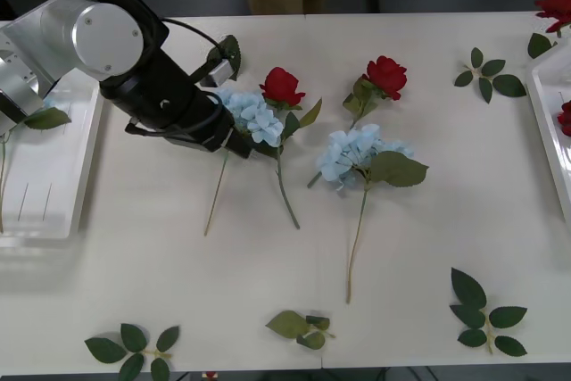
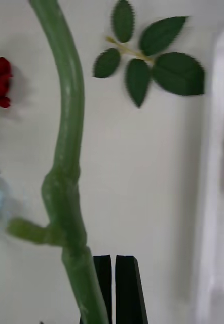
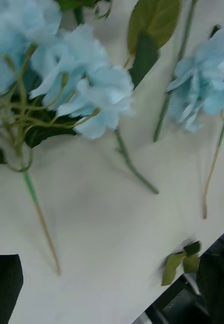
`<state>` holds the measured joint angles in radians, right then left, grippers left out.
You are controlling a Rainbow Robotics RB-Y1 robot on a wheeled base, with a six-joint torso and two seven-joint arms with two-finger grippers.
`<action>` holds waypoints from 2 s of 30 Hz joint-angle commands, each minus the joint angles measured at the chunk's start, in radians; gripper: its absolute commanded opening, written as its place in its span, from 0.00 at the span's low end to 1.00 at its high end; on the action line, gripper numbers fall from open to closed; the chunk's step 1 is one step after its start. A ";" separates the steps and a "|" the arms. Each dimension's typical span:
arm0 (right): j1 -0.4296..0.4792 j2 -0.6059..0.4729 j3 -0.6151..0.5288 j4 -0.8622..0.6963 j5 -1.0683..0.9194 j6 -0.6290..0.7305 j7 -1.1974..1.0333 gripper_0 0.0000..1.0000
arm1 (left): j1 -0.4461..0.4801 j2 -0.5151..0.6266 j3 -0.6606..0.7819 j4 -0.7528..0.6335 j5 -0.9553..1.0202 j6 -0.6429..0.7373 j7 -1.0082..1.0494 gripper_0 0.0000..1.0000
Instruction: Place the red flowers into the right box and the blue flowers into the left box. If a person shows an open palm, hand one flower to the person first, then continue sorting.
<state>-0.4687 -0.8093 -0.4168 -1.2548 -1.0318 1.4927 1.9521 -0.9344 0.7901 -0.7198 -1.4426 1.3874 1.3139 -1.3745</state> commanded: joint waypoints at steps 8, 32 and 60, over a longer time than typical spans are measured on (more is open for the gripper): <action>-0.031 -0.030 0.000 -0.014 -0.122 -0.023 0.011 0.00 | -0.041 -0.077 -0.036 -0.021 -0.291 0.123 0.302 1.00; -0.030 0.426 0.325 -0.988 0.421 -0.028 -0.759 0.00 | 0.034 -0.187 -0.225 -0.015 -0.680 -0.053 0.580 1.00; -0.136 0.578 0.840 -0.854 1.363 -0.491 -1.081 0.00 | 0.081 -0.213 -0.259 -0.007 -0.811 -0.088 0.591 1.00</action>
<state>-0.5702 -0.2565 0.4112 -2.1055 0.3156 1.0180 0.8986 -0.8658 0.5991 -0.9707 -1.4418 0.5926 1.2362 -0.8133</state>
